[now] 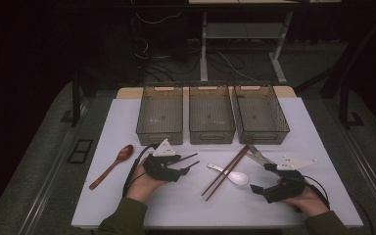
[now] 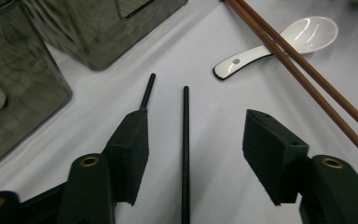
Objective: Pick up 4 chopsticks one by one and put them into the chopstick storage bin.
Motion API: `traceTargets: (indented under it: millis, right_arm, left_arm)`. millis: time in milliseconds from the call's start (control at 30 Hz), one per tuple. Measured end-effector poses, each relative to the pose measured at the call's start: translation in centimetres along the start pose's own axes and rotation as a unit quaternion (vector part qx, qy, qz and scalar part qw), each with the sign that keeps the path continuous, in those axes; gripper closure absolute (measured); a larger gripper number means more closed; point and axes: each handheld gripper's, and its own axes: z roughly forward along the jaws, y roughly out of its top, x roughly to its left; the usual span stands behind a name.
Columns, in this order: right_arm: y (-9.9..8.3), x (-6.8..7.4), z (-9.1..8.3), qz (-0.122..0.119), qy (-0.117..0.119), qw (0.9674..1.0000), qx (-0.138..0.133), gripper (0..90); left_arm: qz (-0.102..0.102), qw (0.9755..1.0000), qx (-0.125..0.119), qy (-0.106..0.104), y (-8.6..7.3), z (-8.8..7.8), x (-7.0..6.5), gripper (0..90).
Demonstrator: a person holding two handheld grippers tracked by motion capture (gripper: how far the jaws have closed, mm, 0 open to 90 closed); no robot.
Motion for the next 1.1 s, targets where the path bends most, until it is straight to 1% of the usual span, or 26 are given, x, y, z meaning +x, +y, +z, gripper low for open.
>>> traceTargets:
  millis: [33, 133, 200, 300, 367, 467, 500, 633, 733, 833, 867, 900, 967, 1100]
  right_arm:
    - [0.0, 0.1, -0.1, 0.002, 0.001, 1.0, 0.0, 0.9]
    - [0.0, 0.2, 0.0, 0.001, 0.001, 1.0, 0.001, 0.9]
    - [0.0, 0.1, 0.1, -0.001, 0.002, 1.0, 0.003, 0.9]
    - [-0.1, 0.1, 0.1, 0.001, 0.0, 1.0, 0.005, 0.9]
    - [-0.1, 0.0, 0.0, 0.001, -0.001, 1.0, 0.002, 0.9]
    - [-0.1, 0.0, 0.1, 0.002, -0.003, 1.0, 0.002, 0.9]
    - [-0.1, -0.1, 0.1, 0.001, -0.003, 1.0, 0.002, 0.9]
    - [-0.1, 0.0, 0.1, 0.003, -0.003, 1.0, 0.002, 0.9]
    - [-0.1, -0.1, 0.1, 0.003, -0.005, 1.0, 0.001, 0.9]
    - [-0.1, 0.0, 0.1, 0.004, -0.004, 1.0, 0.002, 0.9]
    - [-0.1, 0.0, 0.1, 0.003, -0.004, 1.0, 0.002, 0.9]
    - [-0.1, 0.0, 0.2, 0.002, -0.004, 1.0, 0.002, 0.9]
    - [-0.1, 0.1, 0.2, 0.001, -0.003, 1.0, 0.004, 0.9]
    - [-0.1, 0.2, 0.1, -0.002, -0.004, 1.0, 0.005, 0.9]
  left_arm:
    - [-0.003, 1.0, -0.004, -0.001, -0.1, -0.1, 0.0, 37.6]
    - [-0.001, 1.0, -0.008, 0.0, -0.6, -1.0, 0.0, 36.4]
    - [-0.004, 0.9999, -0.012, 0.001, -1.0, -1.6, 0.0, 35.5]
    - [-0.007, 0.9999, -0.01, 0.004, -1.6, -2.3, 0.2, 35.3]
    - [-0.002, 0.9999, -0.006, 0.01, -2.1, -2.8, 0.2, 35.4]
    - [-0.009, 0.9997, -0.013, 0.018, -2.9, -3.7, -0.1, 35.8]
    - [-0.009, 0.9997, -0.012, 0.021, -3.1, -3.9, -0.1, 36.0]
    - [-0.017, 0.9995, -0.016, 0.022, -4.1, -4.9, -0.1, 38.7]
    - [-0.023, 0.9994, -0.016, 0.023, -4.8, -5.4, -0.3, 42.9]
    - [-0.023, 0.9992, -0.012, 0.032, -5.4, -5.8, -0.5, 49.8]
    - [-0.025, 0.9991, -0.013, 0.031, -5.7, -5.9, -0.6, 53.3]
    - [-0.022, 0.9993, -0.011, 0.03, -5.9, -5.9, -0.6, 56.3]
    - [-0.027, 0.9994, -0.007, 0.022, -6.2, -5.8, -0.6, 61.5]
    - [-0.021, 0.9996, 0.007, 0.019, -6.4, -5.3, -0.5, 67.0]
